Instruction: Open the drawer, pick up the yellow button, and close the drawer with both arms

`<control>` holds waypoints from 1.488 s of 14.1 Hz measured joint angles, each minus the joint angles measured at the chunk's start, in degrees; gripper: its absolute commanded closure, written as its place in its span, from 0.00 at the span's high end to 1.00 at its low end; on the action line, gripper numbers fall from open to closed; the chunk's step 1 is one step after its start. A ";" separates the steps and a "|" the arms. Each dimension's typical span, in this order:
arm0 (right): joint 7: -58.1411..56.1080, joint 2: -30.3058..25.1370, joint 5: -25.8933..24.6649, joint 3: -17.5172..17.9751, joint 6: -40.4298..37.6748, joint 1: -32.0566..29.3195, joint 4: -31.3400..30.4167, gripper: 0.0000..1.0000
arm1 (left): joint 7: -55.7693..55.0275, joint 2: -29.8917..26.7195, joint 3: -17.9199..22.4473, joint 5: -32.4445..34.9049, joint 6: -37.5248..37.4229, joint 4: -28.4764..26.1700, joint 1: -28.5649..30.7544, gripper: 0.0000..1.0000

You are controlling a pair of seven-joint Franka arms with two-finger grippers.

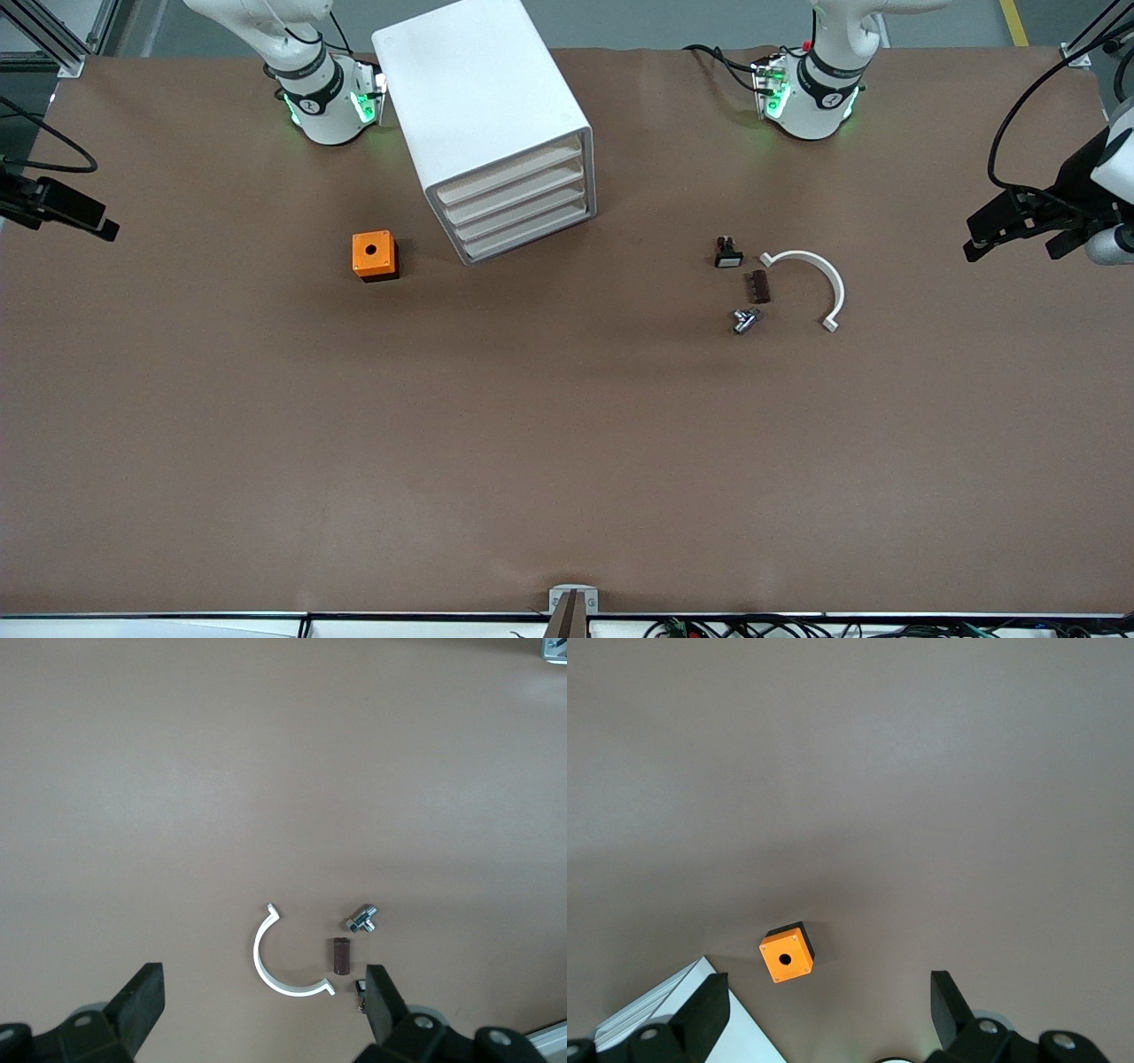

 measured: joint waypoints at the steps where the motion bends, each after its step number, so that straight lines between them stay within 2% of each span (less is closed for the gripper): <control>1: 0.00 0.00 -0.01 -0.01 0.00 0.00 0.00 1.00 | -0.03 0.07 0.00 0.00 -0.01 0.00 0.00 1.00; 12: 0.01 0.10 -0.02 -0.19 0.14 -0.09 0.00 1.00 | -0.68 1.76 -1.58 0.00 -2.27 -0.01 -0.07 1.00; 16: 0.03 0.11 -0.03 -0.22 0.81 -0.10 0.02 1.00 | 0.20 4.90 -5.55 -0.59 -4.43 -0.07 -1.05 1.00; 21: 0.09 0.23 -0.02 -0.21 1.76 -0.11 0.02 1.00 | 0.28 8.02 -10.16 -8.66 -5.59 -1.14 -1.87 1.00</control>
